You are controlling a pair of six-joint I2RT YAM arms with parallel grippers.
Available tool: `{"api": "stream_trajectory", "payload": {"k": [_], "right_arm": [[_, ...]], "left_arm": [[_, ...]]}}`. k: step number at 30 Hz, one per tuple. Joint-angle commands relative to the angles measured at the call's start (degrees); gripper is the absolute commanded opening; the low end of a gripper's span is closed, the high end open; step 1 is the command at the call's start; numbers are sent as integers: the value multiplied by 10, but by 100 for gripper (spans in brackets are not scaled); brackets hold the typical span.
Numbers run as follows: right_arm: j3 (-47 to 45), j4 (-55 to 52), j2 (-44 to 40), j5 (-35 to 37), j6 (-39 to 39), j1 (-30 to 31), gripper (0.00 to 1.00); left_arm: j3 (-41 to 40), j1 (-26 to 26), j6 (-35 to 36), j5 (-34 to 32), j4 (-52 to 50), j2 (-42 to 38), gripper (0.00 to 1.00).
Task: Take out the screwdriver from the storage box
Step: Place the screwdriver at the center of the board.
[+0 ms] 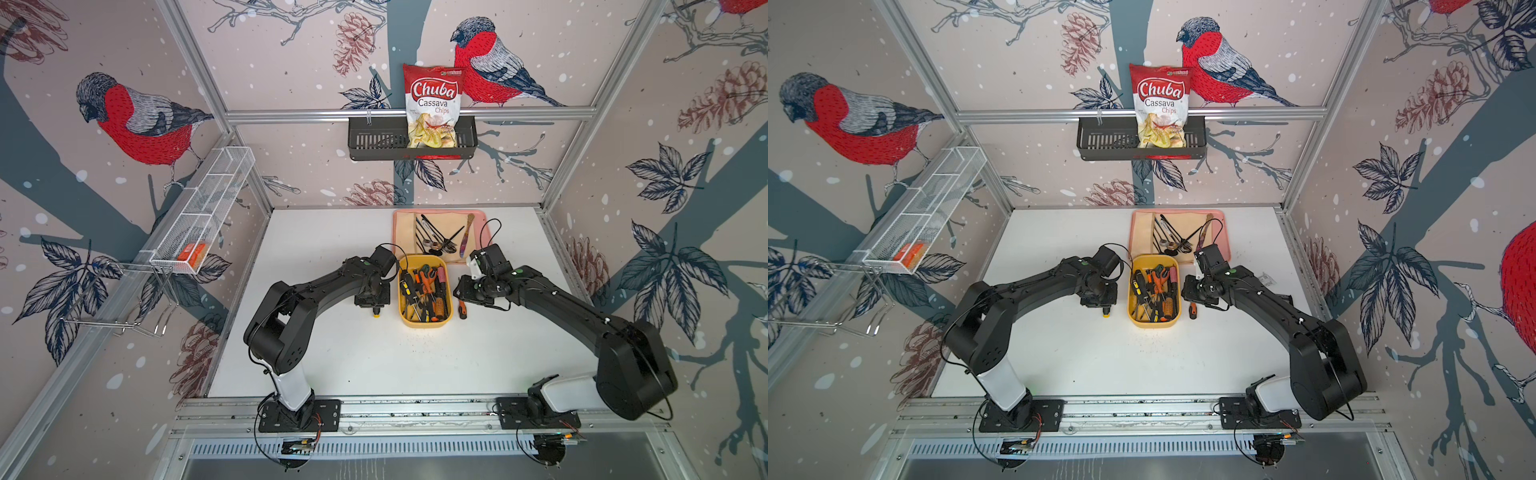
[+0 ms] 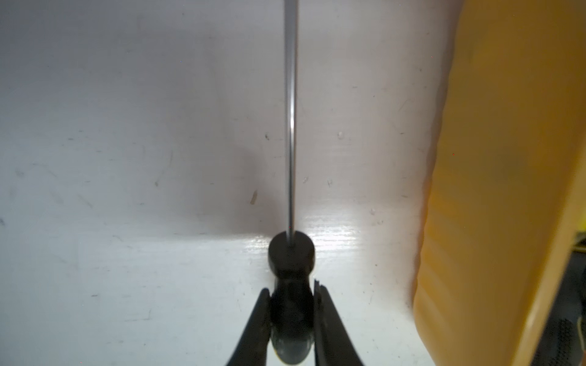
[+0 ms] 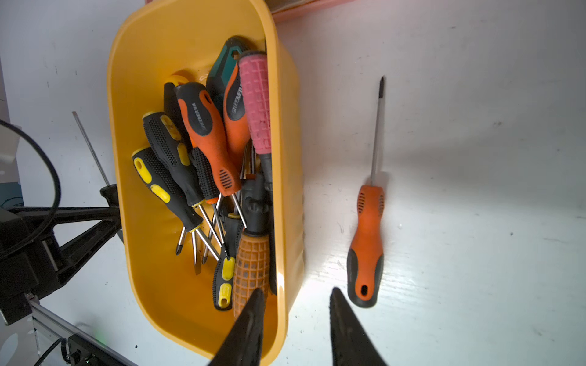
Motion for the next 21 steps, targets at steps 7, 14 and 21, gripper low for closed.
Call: {"api": "stream_trajectory", "payload": {"k": [7, 14, 21], "right_arm": [[8, 7, 11, 7, -3, 2, 36], [15, -1, 17, 9, -17, 1, 36], [37, -26, 7, 14, -34, 1, 37]], "left_arm": [[-3, 4, 6, 27, 23, 30, 15], [1, 5, -6, 26, 20, 33, 31], [8, 5, -27, 15, 4, 3, 40]]}}
